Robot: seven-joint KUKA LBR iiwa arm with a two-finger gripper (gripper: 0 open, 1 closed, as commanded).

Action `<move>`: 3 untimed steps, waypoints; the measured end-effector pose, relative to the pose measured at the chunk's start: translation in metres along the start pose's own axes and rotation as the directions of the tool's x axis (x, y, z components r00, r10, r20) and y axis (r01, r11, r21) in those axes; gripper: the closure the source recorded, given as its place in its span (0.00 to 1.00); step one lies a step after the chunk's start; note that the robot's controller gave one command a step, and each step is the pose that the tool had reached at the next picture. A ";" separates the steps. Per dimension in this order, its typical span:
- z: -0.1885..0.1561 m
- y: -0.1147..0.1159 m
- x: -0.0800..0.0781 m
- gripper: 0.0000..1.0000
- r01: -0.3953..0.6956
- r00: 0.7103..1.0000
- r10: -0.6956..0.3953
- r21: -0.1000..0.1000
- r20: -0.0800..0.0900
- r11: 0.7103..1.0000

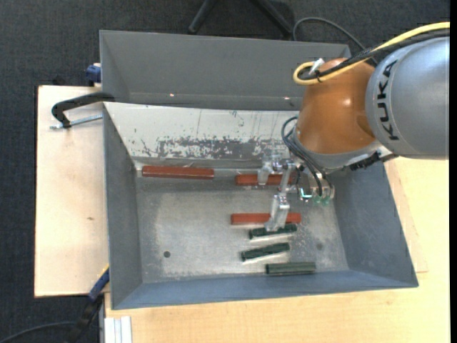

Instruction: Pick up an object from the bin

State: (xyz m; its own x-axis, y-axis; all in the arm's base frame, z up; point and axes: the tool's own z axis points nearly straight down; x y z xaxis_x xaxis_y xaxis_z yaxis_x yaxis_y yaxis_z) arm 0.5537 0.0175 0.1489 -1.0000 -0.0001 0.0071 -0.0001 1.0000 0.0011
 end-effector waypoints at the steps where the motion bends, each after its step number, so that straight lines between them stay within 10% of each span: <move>1: 0.083 -0.021 0.024 0.00 -0.063 0.998 0.063 0.000 0.000 0.998; 2: 0.047 -0.030 0.011 0.00 -0.178 0.984 0.178 -0.002 0.015 0.984; 3: 0.044 -0.012 0.010 0.00 -0.425 0.905 0.425 -0.006 0.011 0.905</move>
Offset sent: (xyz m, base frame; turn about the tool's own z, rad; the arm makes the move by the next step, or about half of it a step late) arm -0.0224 -0.0210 -0.0789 0.0613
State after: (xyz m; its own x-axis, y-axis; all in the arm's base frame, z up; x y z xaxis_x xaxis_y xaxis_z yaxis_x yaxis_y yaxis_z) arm 0.5436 0.0054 0.1052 -0.9051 0.4253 -0.0039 0.4252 0.9051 0.0038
